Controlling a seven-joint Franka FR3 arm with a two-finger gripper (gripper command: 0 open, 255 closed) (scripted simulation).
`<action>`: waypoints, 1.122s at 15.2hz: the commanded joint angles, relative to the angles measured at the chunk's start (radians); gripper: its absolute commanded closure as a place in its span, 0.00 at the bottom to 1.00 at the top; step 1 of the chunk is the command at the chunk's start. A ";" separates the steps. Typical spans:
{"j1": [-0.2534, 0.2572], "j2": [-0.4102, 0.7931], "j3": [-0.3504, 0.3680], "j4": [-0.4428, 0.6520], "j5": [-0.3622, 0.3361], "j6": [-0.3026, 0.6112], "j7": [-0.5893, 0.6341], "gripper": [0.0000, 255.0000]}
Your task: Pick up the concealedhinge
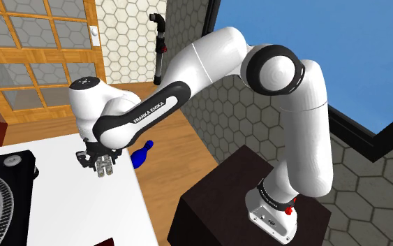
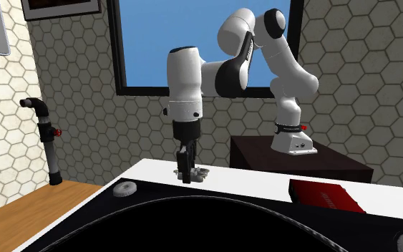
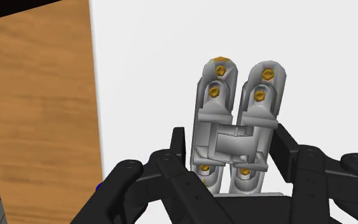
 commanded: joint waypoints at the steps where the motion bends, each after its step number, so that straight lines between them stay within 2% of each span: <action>1: 0.000 0.000 0.000 -0.002 -0.001 0.002 0.000 1.00; 9: 0.001 0.004 -0.001 0.002 -0.002 0.002 0.000 1.00; 17: -0.017 -0.061 0.025 0.014 0.033 -0.071 -0.019 1.00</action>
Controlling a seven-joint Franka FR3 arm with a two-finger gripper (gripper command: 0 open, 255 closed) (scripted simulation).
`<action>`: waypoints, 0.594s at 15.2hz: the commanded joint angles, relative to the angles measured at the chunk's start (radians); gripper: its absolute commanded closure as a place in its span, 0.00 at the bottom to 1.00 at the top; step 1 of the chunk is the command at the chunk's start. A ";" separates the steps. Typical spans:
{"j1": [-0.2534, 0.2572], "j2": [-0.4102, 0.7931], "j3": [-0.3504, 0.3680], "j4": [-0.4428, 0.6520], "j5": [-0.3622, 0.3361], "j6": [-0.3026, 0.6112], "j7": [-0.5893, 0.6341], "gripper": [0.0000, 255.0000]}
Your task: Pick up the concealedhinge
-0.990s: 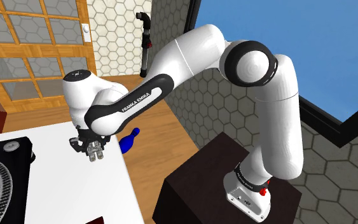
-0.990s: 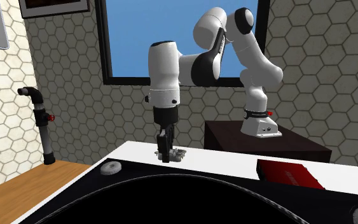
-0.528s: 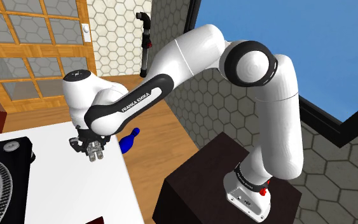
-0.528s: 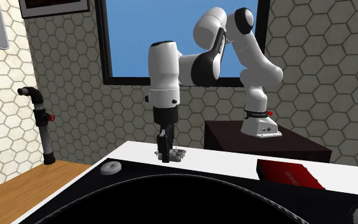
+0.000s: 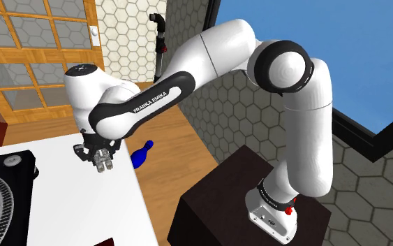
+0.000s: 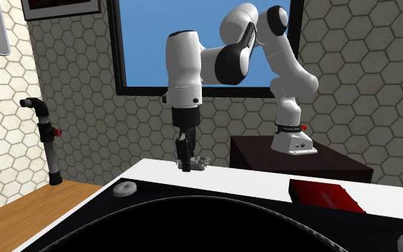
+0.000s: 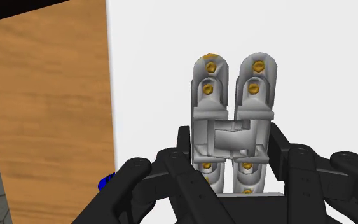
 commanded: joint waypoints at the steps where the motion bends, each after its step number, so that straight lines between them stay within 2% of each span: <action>1: -0.005 -0.018 0.007 0.002 0.009 -0.019 -0.005 1.00; 9: -0.016 -0.061 0.023 0.023 0.035 -0.079 -0.019 1.00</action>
